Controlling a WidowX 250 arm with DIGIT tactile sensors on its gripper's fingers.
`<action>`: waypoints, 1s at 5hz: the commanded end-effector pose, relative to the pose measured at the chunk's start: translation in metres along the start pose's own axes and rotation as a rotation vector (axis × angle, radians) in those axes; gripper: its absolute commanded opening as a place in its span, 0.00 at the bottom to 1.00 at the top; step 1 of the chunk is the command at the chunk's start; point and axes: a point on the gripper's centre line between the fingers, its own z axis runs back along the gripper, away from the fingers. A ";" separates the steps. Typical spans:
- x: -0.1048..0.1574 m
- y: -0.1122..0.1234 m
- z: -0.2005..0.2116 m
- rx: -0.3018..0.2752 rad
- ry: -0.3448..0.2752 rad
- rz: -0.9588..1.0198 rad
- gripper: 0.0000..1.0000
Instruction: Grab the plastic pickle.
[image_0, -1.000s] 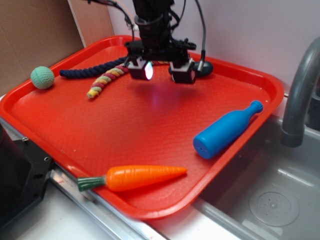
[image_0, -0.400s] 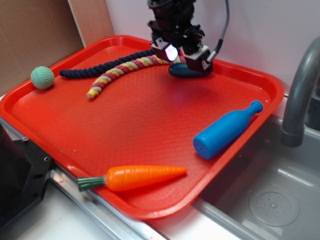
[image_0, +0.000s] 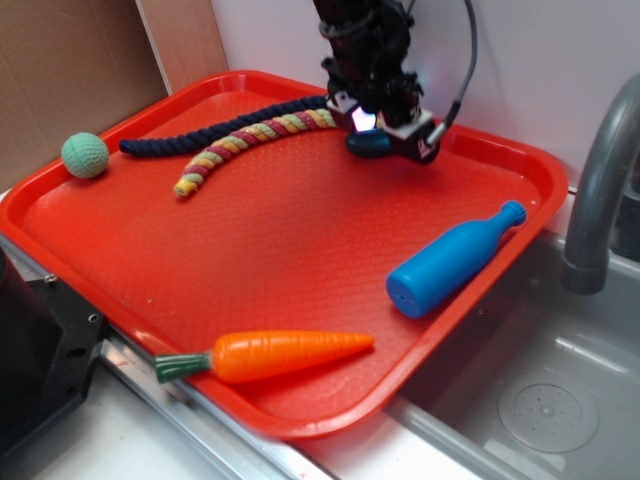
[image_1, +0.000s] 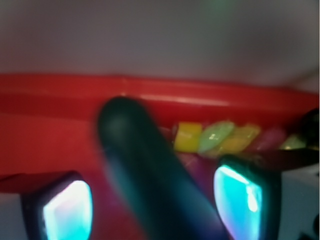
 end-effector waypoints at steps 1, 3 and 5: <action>0.013 -0.001 0.009 0.003 -0.008 0.022 0.00; -0.049 -0.011 0.103 0.024 -0.006 0.437 0.00; -0.129 0.001 0.198 -0.067 0.069 0.957 0.00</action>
